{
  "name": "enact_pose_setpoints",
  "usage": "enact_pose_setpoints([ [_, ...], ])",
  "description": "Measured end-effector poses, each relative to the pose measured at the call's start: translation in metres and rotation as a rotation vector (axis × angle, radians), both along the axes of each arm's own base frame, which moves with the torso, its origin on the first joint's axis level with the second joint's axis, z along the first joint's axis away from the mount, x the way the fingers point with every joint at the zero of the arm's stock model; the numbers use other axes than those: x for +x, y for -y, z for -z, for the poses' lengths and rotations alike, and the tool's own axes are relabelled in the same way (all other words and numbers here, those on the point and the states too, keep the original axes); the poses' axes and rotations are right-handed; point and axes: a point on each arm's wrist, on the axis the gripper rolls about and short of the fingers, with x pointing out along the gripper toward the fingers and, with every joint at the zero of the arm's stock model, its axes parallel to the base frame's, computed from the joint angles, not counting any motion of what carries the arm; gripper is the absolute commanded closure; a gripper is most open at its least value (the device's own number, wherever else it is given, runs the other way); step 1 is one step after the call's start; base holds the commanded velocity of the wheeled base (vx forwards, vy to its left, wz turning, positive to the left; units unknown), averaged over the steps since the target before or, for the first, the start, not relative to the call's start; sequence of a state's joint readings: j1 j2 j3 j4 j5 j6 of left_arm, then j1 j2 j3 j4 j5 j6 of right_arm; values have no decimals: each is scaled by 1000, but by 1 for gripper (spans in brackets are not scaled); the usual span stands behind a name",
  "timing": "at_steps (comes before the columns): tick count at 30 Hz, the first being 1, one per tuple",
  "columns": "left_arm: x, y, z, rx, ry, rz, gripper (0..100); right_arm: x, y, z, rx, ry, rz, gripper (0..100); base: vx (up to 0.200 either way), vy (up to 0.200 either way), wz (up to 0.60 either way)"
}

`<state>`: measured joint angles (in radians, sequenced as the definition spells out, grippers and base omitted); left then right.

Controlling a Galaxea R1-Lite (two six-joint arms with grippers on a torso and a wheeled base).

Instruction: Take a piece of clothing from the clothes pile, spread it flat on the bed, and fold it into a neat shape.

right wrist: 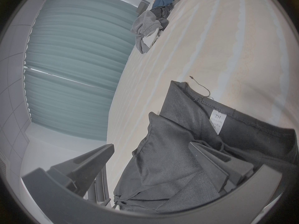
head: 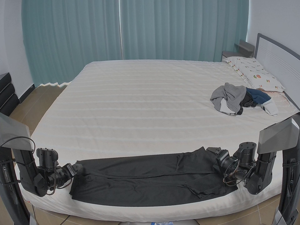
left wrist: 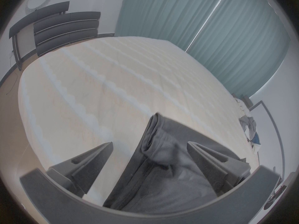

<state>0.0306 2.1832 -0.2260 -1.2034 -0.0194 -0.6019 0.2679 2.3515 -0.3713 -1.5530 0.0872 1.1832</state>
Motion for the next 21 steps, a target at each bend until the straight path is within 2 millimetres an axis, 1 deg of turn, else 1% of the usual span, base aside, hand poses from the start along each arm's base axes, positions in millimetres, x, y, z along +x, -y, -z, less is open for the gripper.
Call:
enact_pose_setpoints([
  [5, 14, -7, -16, -27, 83, -5, 0, 0, 0, 0, 0, -1, 0, 0, 0, 0, 0],
  [8, 22, -9, -20, -41, 83, 0, 0, 0, 0, 0, -1, -2, -1, 0, 0, 0, 0],
  [12, 38, -11, -23, -61, 36, 8, 0, 0, 0, 1, -2, -3, -2, 0, 0, 0, 0],
  [17, 66, -13, -28, -95, 4, 34, 0, -1, -2, 2, -5, -6, -8, 0, 0, 0, 0],
  [19, 75, -13, -27, -105, 4, 44, 0, -1, -3, 3, -8, -8, -10, 0, 0, 0, 0],
  [21, 82, -13, -21, -114, -11, 52, 0, -2, -3, 4, -9, -11, -12, 0, 0, 0, 0],
])
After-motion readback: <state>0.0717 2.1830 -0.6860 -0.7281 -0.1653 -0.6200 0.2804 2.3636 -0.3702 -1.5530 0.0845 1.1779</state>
